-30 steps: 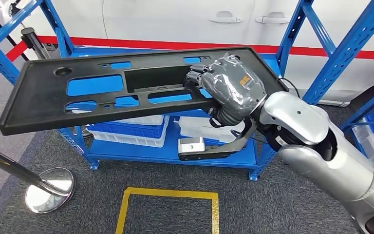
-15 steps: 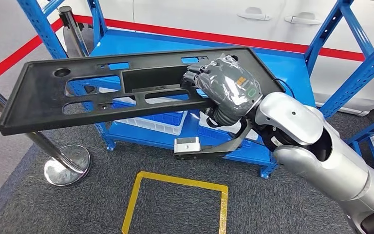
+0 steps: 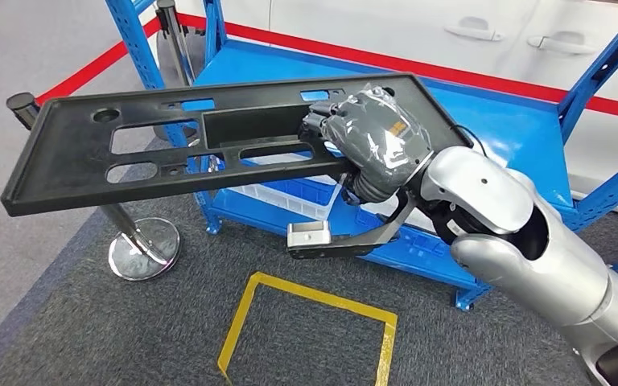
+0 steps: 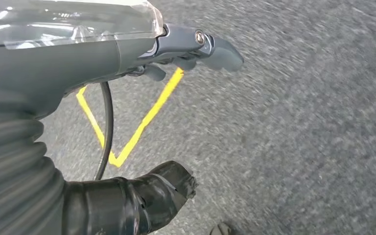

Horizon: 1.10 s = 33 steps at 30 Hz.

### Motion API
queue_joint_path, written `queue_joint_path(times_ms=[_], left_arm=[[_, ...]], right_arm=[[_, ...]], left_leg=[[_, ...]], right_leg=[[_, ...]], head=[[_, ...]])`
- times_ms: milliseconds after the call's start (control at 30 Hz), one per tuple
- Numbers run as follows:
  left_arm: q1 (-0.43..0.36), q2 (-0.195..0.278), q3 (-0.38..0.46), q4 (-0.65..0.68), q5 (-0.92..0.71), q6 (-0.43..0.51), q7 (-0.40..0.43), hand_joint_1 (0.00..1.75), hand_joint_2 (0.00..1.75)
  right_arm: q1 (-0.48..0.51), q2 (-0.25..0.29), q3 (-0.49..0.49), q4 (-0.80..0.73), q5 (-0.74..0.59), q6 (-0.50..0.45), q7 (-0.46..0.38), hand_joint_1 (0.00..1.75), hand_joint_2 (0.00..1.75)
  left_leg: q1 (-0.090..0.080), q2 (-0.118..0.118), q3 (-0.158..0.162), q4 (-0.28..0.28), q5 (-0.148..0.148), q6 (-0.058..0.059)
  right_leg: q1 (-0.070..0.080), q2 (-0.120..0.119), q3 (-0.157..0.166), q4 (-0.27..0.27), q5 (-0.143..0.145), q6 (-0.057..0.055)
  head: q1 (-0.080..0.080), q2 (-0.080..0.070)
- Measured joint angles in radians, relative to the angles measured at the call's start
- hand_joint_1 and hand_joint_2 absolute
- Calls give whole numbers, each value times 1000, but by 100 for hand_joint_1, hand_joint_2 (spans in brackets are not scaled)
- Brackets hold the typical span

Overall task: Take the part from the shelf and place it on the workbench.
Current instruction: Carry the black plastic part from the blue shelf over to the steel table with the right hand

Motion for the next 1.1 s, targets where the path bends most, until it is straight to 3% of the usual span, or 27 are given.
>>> queue_joint_path(times_ms=[67, 133, 167, 200, 267, 333, 433, 467, 533, 600, 633, 700, 767, 833, 900, 933, 967, 1000, 1033, 1100], left_arm=[[0, 2, 0, -3, 0, 1, 2, 0, 175], [0, 3, 0, -4, 0, 1, 3, 0, 175], [1, 4, 0, -5, 0, 0, 4, 0, 175], [2, 4, 0, -5, 0, 0, 4, 0, 175], [4, 3, 0, -5, 0, 0, 5, 0, 175], [3, 2, 0, -8, -1, 0, 6, 0, 175], [4, 2, 0, -13, -1, 0, 6, 0, 175], [5, 2, 0, -13, -1, 1, 6, 0, 175], [5, 2, 0, -14, -1, 1, 6, 0, 175], [4, 2, 0, -14, -1, 1, 6, 0, 175], [3, 2, 0, -14, -1, 1, 6, 0, 175], [4, 2, 0, -14, -1, 1, 7, 0, 175], [4, 2, 0, -14, -1, 1, 7, 0, 175], [3, -1, 0, -14, -1, 1, 8, 0, 175], [3, -3, 0, -14, -1, 1, 8, 0, 175], [4, -2, 0, -15, -1, 1, 8, 0, 175], [6, -3, 0, -15, -1, 1, 8, 0, 175], [6, -3, 0, -15, -1, 1, 8, 0, 175], [6, -3, 0, -16, -1, 1, 8, 0, 175], [4, -3, 0, -16, -1, 1, 8, 0, 175]], right_arm=[[-4, 4, 3, 1, 0, 2, 0, 175, 175], [-4, 5, 9, 2, -1, 5, -1, 175, 175], [-4, 5, 13, 3, -1, 7, -1, 175, 175], [-3, 5, 16, 4, -1, 7, -1, 175, 175], [-3, 5, 18, 4, -2, 8, -1, 175, 175], [-5, 6, 18, 4, -3, 8, -2, 175, 175], [-5, 7, 21, 5, -7, 9, -4, 175, 175], [-6, 7, 22, 6, -9, 10, -6, 175, 175], [-6, 7, 23, 8, -13, 11, -6, 175, 175], [-5, 6, 23, 11, -16, 12, -8, 175, 175], [-3, 6, 24, 13, -17, 12, -9, 175, 175], [0, 6, 27, 17, -18, 13, -10, 175, 175], [-1, 6, 29, 19, -18, 14, -11, 175, 175], [-4, 6, 29, 20, -17, 14, -11, 175, 175], [-6, 6, 29, 20, -17, 14, -11, 175, 175], [-7, 6, 29, 20, -17, 14, -11, 175, 175], [-7, 6, 29, 21, -17, 14, -11, 175, 175], [-7, 7, 29, 21, -17, 14, -10, 175, 175], [-8, 8, 29, 22, -17, 14, -10, 175, 175], [-9, 9, 30, 23, -17, 14, -10, 175, 175]], left_leg=[[3, 42, -55, 106, -51, -13], [17, 57, -108, 197, -72, -30], [25, 62, -112, 198, -59, -39], [33, 68, -98, 163, -30, -49], [44, 92, -42, 47, 24, -65], [41, 104, -17, -10, 39, -57], [34, 86, -27, -4, 40, -23], [34, 79, -29, -5, 43, -16], [35, 67, -33, -10, 52, -1], [30, 53, -41, -11, 57, 8], [27, 44, -44, -11, 60, 12], [21, 21, -49, -10, 65, 15], [18, -4, -51, -10, 69, 14], [18, -27, -57, -9, 77, 6], [23, -46, -65, -11, 86, -6], [24, -58, -68, -15, 91, -14], [25, -57, -70, -16, 94, -19], [23, -40, -76, -8, 87, -23], [20, -13, -89, 19, 67, -26], [20, 46, -136, 131, 0, -29]], right_leg=[[-7, -23, 14, -19, 1, 5], [-14, -46, 13, -11, -5, 14], [-18, -57, 11, -3, -11, 20], [-23, -67, 8, 8, -17, 28], [-30, -86, 2, 35, -35, 46], [-29, -98, -6, 59, -49, 65], [-27, -112, -9, 64, -52, 82], [-30, -107, -10, 68, -58, 86], [-35, -69, -35, 130, -108, 90], [-35, -29, -89, 258, -182, 88], [-34, -23, -114, 316, -205, 86], [-30, -17, -122, 345, -199, 77], [-24, 4, -62, 233, -136, 60], [-19, 49, -4, 113, -91, 45], [-14, 65, 9, 75, -84, 41], [-12, 52, 9, 70, -79, 42], [-14, 39, 12, 62, -72, 41], [-16, 25, 15, 52, -65, 38], [-18, 10, 18, 42, -58, 35], [-17, -19, 17, 37, -52, 31]], head=[[-2, 0], [-2, 0], [-2, 0], [-2, 0], [-2, 0], [-1, 0], [0, 0], [0, 0], [0, 0], [0, 0], [0, 0], [0, 0], [0, 0], [0, 0], [0, 0], [0, 0], [0, 0], [0, 0], [-1, 0], [-3, 0]])
